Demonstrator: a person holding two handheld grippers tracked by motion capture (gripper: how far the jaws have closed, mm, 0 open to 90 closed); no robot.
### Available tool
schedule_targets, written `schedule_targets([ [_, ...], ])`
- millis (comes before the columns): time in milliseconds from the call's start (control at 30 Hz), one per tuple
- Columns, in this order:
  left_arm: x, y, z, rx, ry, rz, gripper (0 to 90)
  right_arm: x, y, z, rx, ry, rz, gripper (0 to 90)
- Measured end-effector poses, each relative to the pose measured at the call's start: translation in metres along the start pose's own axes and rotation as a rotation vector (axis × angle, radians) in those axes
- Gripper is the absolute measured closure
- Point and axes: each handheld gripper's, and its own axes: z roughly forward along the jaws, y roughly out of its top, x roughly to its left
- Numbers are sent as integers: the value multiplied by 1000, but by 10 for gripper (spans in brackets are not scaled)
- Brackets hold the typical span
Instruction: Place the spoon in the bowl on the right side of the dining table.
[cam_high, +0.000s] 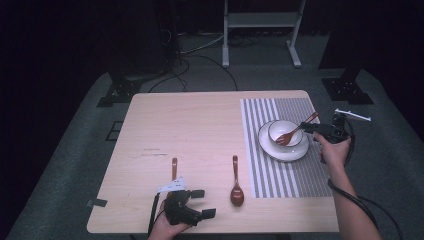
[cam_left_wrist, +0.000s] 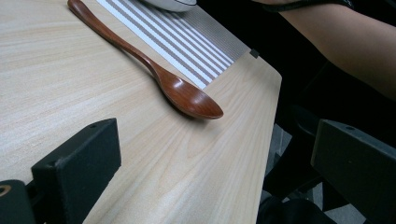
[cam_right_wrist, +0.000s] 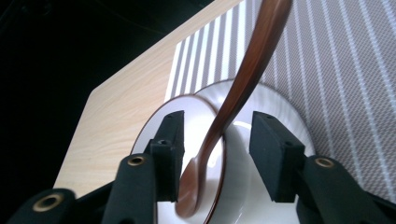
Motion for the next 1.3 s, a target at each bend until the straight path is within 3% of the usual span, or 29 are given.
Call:
schedule_targets([
  [167,-1,0,0,-1,-1,-3,2,6,-9,-2,25,11,-28,516],
  [333,-1,0,-1,-6,1,1,3,12,-14,-3,45,-8,-75,500],
  [800,-1,1,-2,-6,3,5,2,18,-27,-12,61,-6,-117,500],
  [1300,-1,1,-2,-3,5,9,2,21,-42,-20,71,30,-128,496],
])
